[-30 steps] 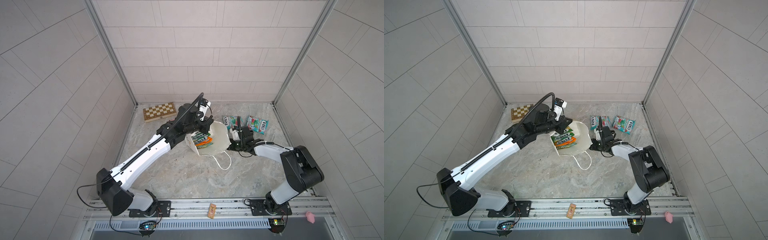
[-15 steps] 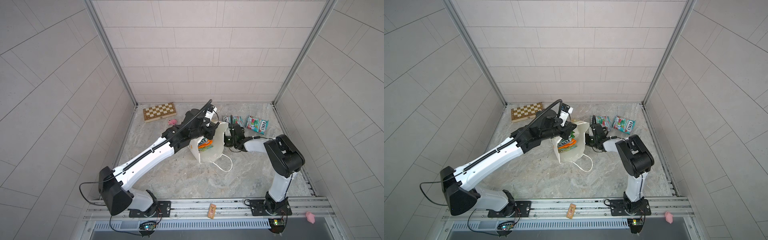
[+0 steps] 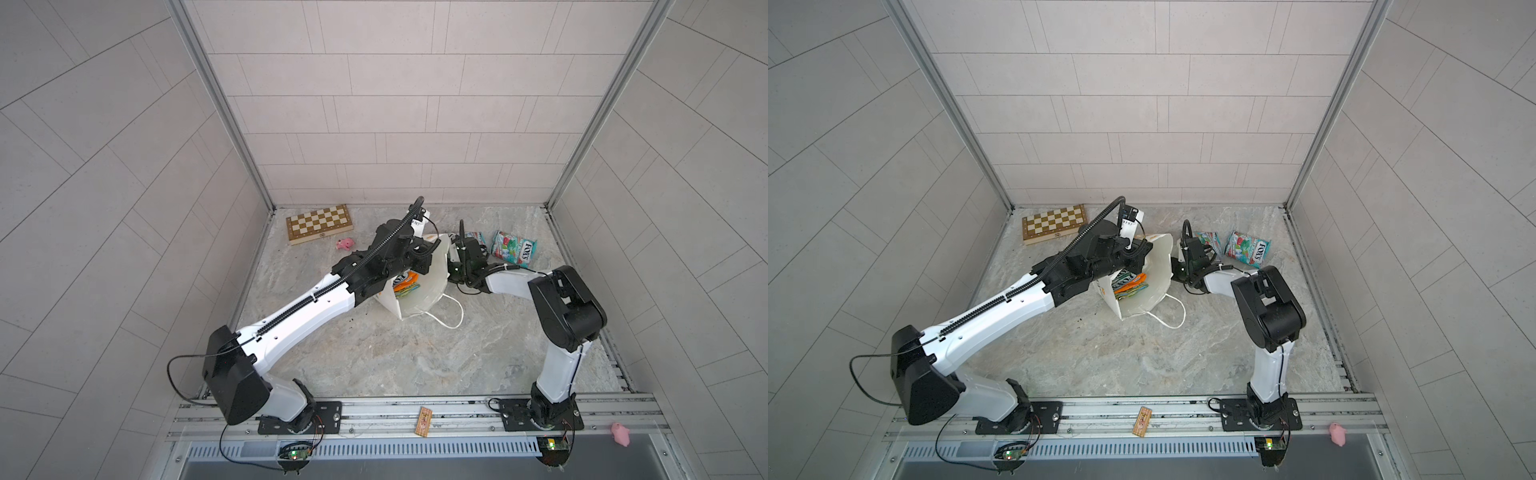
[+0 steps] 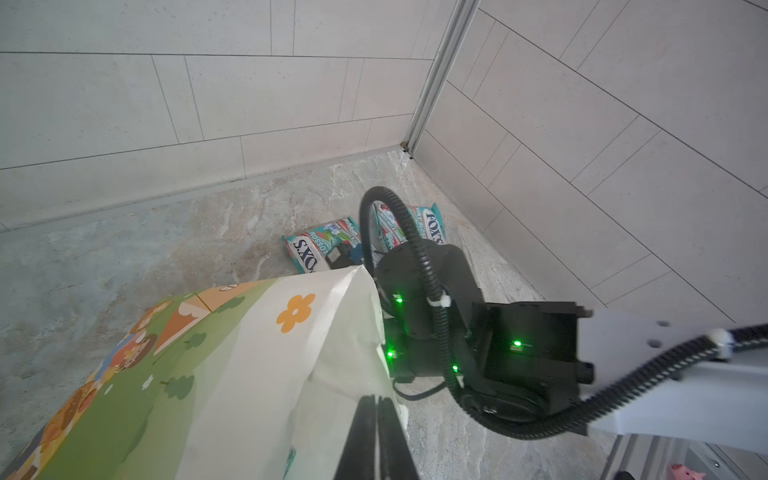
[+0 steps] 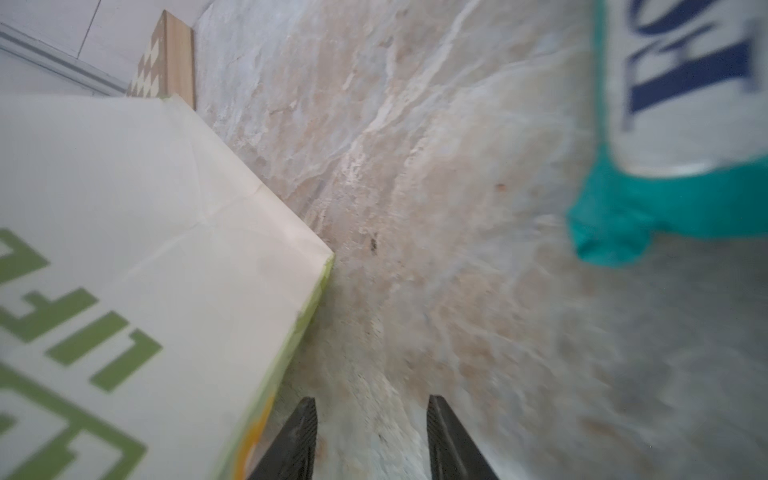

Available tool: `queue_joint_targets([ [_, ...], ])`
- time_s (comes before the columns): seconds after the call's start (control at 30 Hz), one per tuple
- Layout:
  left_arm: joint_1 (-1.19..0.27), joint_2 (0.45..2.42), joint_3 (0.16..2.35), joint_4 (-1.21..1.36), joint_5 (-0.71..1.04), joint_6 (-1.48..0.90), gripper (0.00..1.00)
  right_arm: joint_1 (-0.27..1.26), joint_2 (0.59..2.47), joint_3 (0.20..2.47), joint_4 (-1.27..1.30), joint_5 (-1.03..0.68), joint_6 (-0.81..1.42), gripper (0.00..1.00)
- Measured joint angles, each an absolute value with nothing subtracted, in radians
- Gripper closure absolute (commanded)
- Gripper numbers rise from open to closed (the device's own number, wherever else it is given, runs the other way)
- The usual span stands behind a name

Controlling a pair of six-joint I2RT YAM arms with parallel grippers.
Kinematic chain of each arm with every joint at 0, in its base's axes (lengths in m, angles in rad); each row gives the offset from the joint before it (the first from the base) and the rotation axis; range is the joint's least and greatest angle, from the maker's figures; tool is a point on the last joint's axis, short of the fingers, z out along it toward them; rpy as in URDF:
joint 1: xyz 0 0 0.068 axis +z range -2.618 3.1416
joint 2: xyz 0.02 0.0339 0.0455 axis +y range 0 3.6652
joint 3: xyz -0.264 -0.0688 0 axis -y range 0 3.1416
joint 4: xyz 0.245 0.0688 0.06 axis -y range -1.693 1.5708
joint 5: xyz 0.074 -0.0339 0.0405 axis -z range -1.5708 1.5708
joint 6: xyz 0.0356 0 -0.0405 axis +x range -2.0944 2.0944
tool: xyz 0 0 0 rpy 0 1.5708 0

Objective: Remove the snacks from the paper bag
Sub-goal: 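Lower the right gripper into the bag toward the green FOX'S packets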

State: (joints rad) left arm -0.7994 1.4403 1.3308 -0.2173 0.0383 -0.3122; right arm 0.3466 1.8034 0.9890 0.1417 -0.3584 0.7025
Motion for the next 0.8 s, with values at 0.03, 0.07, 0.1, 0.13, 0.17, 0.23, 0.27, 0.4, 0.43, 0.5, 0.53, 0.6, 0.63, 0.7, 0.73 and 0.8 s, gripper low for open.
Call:
queue_joint_targets([
  [0.03, -0.799, 1.44, 1.331, -0.217, 0.031, -0.31, 1.0, 0.339, 1.76, 0.971, 0.112, -0.337, 0.687, 0.54],
  [0.07, -0.799, 1.44, 1.331, -0.217, 0.024, -0.306, 1.0, 0.332, 1.708, 0.952, 0.081, -0.315, 0.671, 0.54],
  [0.1, -0.799, 1.44, 1.331, -0.216, 0.021, -0.303, 1.0, 0.325, 1.66, 0.939, 0.056, -0.294, 0.655, 0.54],
  [0.13, -0.799, 1.44, 1.331, -0.216, 0.02, -0.3, 1.0, 0.319, 1.605, 0.926, 0.029, -0.271, 0.64, 0.54],
  [0.17, -0.799, 1.44, 1.331, -0.215, 0.02, -0.297, 1.0, 0.316, 1.552, 0.917, 0.002, -0.254, 0.624, 0.54],
  [0.23, -0.799, 1.44, 1.331, -0.214, 0.026, -0.293, 1.0, 0.315, 1.459, 0.909, -0.045, -0.238, 0.598, 0.54],
  [0.27, -0.799, 1.44, 1.331, -0.214, 0.032, -0.29, 1.0, 0.316, 1.417, 0.909, -0.068, -0.237, 0.586, 0.55],
  [0.4, -0.799, 1.44, 1.329, -0.202, 0.058, -0.287, 1.0, 0.323, 1.261, 0.908, -0.151, -0.283, 0.569, 0.55],
  [0.43, -0.799, 1.44, 1.329, -0.199, 0.064, -0.287, 1.0, 0.327, 1.232, 0.908, -0.163, -0.302, 0.57, 0.56],
  [0.5, -0.799, 1.441, 1.329, -0.197, 0.07, -0.287, 1.0, 0.343, 1.18, 0.908, -0.179, -0.34, 0.58, 0.56],
  [0.53, -0.799, 1.441, 1.329, -0.197, 0.071, -0.287, 1.0, 0.353, 1.157, 0.904, -0.178, -0.36, 0.584, 0.57],
  [0.6, -0.799, 1.443, 1.329, -0.198, 0.07, -0.287, 1.0, 0.374, 1.118, 0.893, -0.178, -0.392, 0.601, 0.57],
  [0.63, -0.799, 1.443, 1.329, -0.199, 0.07, -0.287, 1.0, 0.386, 1.101, 0.887, -0.178, -0.406, 0.612, 0.58],
  [0.7, -0.799, 1.444, 1.329, -0.199, 0.066, -0.287, 1.0, 0.411, 1.081, 0.876, -0.176, -0.426, 0.633, 0.59],
  [0.73, -0.799, 1.444, 1.329, -0.199, 0.064, -0.287, 1.0, 0.427, 1.076, 0.87, -0.172, -0.436, 0.646, 0.59],
  [0.8, -0.799, 1.444, 1.329, -0.199, 0.06, -0.287, 1.0, 0.466, 1.074, 0.855, -0.149, -0.45, 0.672, 0.61],
])
